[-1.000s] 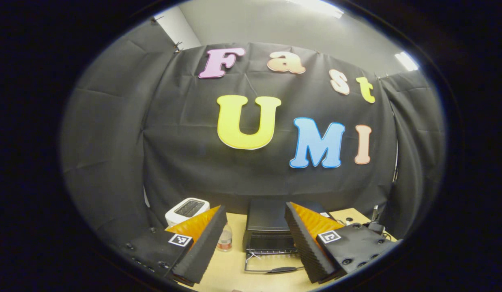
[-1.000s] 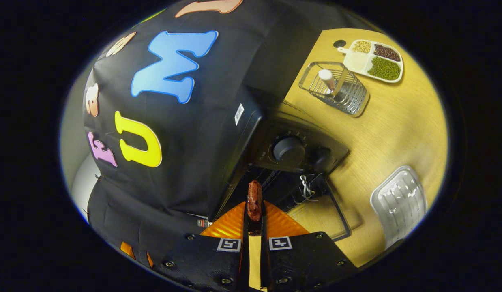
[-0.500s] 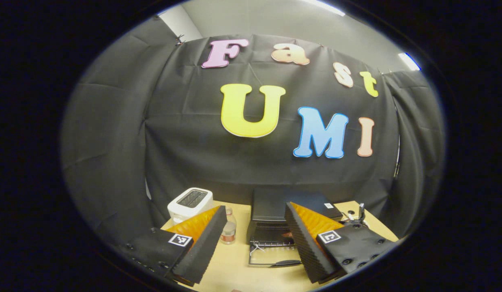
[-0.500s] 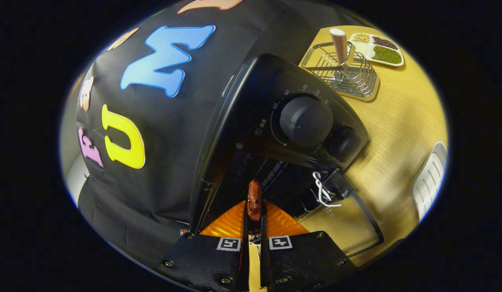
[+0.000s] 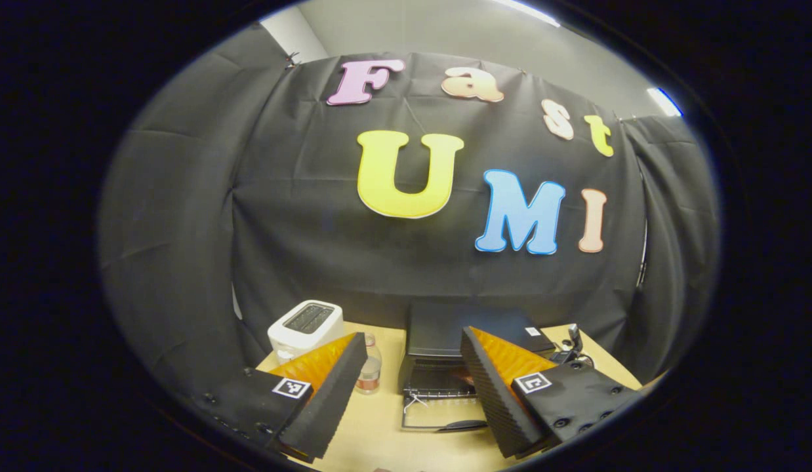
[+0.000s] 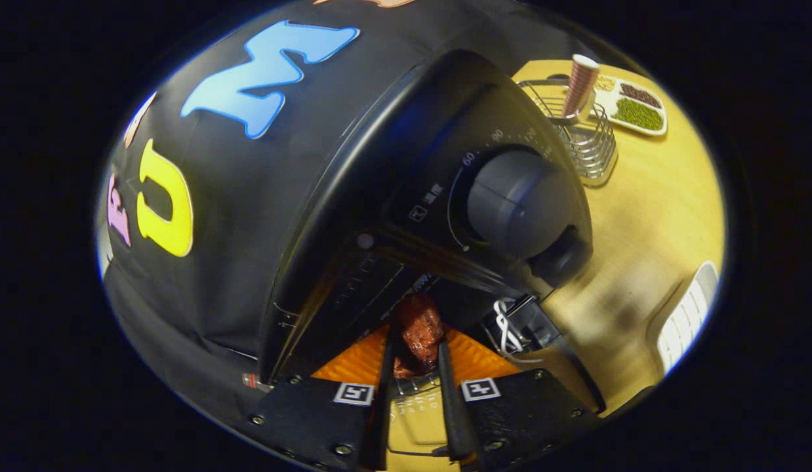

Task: Open the electric oven with the left hand, put the food in, and close the electric oven.

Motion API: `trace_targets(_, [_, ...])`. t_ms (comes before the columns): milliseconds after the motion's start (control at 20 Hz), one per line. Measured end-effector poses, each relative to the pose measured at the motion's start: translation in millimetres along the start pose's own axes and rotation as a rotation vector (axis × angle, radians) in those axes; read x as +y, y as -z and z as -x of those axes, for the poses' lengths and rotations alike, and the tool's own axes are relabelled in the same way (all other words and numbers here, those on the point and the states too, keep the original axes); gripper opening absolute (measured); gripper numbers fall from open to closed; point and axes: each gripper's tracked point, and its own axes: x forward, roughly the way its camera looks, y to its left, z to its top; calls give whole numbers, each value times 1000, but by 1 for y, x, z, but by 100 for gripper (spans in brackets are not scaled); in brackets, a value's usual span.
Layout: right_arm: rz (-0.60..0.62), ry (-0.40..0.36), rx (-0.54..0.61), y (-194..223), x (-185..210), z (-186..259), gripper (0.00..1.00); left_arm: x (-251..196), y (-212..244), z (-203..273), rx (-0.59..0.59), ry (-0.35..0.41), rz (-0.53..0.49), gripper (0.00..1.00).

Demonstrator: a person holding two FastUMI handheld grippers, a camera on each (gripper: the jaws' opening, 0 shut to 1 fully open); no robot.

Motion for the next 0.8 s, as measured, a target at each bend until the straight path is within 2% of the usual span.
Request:
trace_targets(100, [25,11,1,-3,1,3,52,-7,2,-3,-5,13,-2,100])
trace_targets(150, [45,8,-4,-4,4,7,54,-8,0,-5,-8,20,-4,100])
trace_targets(200, [67,7,-8,-6,7,10,68,-12,-1,-8,-10,27,-7,100])
trace_targets(250, [94,16,1,-7,4,13,70,-16,-2,-10,-12,34,-9,100])
trace_targets(300, [116,16,16,-6,4,19,93,-21,-1,-13,-12,41,-8,100])
trace_targets(550, [248,13,2,-14,-1,51,93,-34,6,-20,-12,56,-18,100])
trace_targets(800, [538,5,-112,-45,8,115,93,-53,28,-29,5,76,-51,97])
